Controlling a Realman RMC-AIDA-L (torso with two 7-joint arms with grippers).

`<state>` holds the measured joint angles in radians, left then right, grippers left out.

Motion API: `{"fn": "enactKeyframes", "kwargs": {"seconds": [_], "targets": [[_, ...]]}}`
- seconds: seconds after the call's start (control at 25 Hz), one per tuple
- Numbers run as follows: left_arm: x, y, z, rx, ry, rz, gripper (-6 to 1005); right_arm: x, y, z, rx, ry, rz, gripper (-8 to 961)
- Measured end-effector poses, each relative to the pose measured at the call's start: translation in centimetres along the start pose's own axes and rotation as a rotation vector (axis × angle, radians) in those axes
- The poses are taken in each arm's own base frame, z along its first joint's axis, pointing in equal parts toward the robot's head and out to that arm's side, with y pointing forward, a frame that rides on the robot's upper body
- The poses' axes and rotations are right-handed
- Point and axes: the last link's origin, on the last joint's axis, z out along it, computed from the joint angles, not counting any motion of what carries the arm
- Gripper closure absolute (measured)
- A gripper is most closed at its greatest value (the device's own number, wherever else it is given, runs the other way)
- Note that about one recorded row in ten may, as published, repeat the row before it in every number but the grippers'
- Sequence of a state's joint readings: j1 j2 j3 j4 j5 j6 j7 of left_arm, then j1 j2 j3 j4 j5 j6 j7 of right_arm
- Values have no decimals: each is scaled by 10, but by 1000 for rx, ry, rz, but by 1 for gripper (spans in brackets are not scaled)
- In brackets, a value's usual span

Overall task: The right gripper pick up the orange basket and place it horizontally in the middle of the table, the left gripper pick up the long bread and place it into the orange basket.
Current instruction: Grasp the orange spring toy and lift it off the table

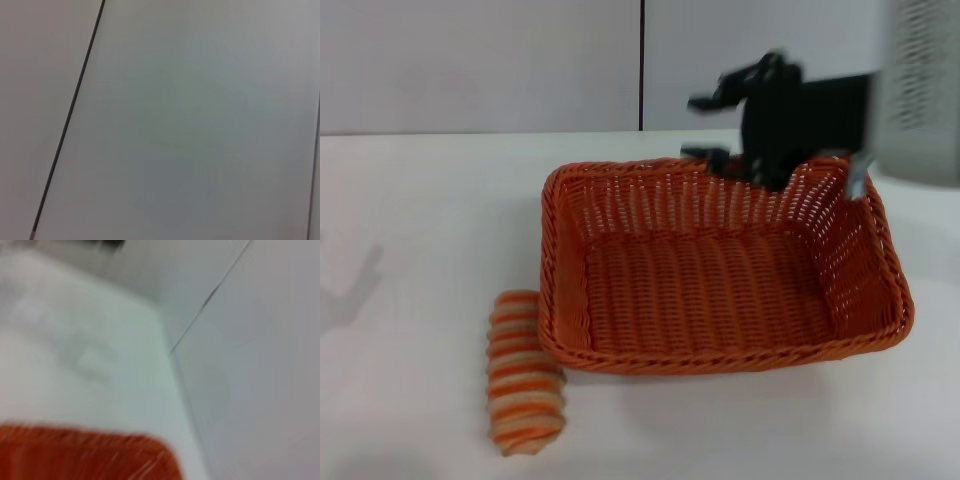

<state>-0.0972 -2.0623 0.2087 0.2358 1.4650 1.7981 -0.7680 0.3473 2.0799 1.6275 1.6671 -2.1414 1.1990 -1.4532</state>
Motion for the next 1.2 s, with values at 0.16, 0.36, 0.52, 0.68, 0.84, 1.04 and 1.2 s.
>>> {"fn": "enactKeyframes", "kwargs": {"seconds": [0.16,0.36,0.52,0.68,0.84,1.04,1.2], "targets": [[3,-4,5,-20,-12,-20,173,1,2,-48,135,-147,135,548],[16,-23,27,-109,-165,-105,173,37,10,-98,284,-299,379,548],[36,-34,47,-183,-315,-155,173,78,31,-134,340,-462,610,548],[57,-42,62,-233,-489,-162,173,121,63,-165,429,-685,759,548],[71,-47,77,-262,-731,-148,174,162,96,-192,612,-836,879,548],[76,-45,88,-289,-1061,-67,174,179,124,-202,739,-836,917,548],[70,-37,90,-351,-1243,-46,174,184,136,-202,777,-829,930,548]]}}
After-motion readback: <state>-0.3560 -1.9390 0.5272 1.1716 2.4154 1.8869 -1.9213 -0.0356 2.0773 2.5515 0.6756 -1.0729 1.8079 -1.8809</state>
